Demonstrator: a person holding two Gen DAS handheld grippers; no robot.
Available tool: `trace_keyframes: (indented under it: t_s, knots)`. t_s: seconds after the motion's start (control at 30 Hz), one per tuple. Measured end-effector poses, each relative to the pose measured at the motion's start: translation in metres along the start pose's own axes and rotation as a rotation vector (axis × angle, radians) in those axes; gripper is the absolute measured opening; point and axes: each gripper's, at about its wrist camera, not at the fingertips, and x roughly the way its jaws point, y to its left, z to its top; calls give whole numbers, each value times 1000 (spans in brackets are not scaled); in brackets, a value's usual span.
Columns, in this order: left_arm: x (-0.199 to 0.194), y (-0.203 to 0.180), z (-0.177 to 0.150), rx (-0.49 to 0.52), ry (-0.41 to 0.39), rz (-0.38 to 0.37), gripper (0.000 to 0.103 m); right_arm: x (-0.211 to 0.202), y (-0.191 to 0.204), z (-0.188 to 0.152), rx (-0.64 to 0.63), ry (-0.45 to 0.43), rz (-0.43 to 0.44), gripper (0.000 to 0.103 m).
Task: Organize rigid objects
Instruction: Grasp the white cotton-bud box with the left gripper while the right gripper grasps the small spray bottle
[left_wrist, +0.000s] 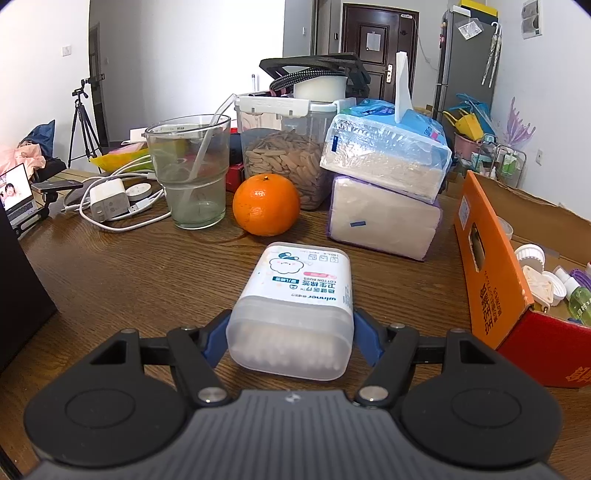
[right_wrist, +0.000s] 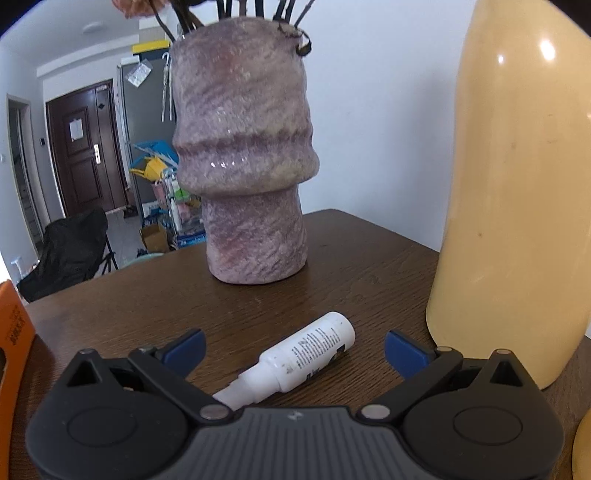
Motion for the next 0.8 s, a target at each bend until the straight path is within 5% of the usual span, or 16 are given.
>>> trace_keyframes:
  t_s: [0.17,0.33,0.47,0.8]
  knots:
    - [0,-1,0,2,-1,2,69,14,2,3,-7,49,-6,90]
    - [0,-1,0,1,0,0,69,21,5,1,-19,97,-7,62]
    - [1,-1,0,0,1,1,69,19,7,-1,-28,90,-20,30]
    - [0,1,-1,0,-1,6,69,3,7,0,-21,45,-6,27]
